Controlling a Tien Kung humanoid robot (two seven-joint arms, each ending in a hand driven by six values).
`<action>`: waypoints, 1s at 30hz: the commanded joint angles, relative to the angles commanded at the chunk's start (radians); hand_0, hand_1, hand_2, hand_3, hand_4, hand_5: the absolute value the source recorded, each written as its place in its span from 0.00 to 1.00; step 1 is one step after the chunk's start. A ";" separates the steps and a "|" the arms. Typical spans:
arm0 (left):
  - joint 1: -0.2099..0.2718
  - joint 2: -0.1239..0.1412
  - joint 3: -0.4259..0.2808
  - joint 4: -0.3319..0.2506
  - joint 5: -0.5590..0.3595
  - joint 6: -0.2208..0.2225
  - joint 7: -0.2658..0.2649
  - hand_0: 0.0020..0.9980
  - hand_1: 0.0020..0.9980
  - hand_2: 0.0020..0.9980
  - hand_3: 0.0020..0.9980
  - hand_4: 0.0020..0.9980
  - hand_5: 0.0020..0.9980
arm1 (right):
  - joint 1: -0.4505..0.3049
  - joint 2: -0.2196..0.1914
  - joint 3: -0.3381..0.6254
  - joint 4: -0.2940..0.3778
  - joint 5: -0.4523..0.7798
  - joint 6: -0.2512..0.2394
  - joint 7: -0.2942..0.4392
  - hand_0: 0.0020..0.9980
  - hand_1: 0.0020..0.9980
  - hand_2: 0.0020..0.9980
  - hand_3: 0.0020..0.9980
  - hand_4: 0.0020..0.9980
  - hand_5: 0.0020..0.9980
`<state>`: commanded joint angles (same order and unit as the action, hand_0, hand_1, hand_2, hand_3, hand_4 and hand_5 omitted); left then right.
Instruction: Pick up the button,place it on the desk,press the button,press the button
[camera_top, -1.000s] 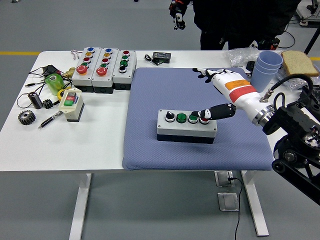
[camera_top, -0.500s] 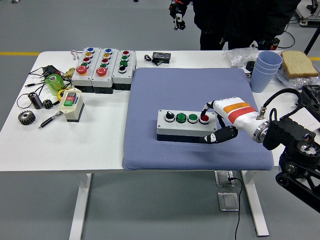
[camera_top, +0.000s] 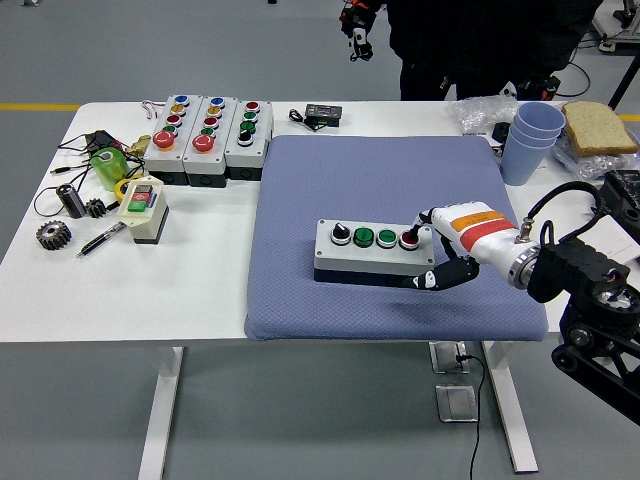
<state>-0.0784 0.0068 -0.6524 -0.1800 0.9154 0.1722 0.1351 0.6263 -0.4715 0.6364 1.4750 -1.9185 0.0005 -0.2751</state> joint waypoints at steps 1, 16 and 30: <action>0.000 0.000 -0.001 0.000 0.003 0.000 0.001 0.62 0.66 0.68 0.60 0.33 0.64 | 0.000 0.002 -0.004 -0.004 0.000 0.002 -0.002 0.10 0.00 0.16 0.66 1.00 0.53; -0.004 0.002 0.010 0.000 -0.010 -0.001 -0.001 0.62 0.66 0.68 0.59 0.33 0.64 | 0.025 0.041 0.036 0.049 -0.028 -0.034 -0.004 0.10 0.00 0.16 0.66 0.99 0.56; -0.005 0.003 0.015 0.000 -0.021 -0.001 -0.003 0.62 0.66 0.68 0.60 0.33 0.64 | 0.028 0.092 -0.012 -0.020 -0.035 -0.025 -0.012 0.10 0.00 0.16 0.65 1.00 0.56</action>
<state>-0.0837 0.0094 -0.6375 -0.1800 0.8948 0.1714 0.1316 0.6538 -0.3792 0.6246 1.4555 -1.9538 -0.0246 -0.2873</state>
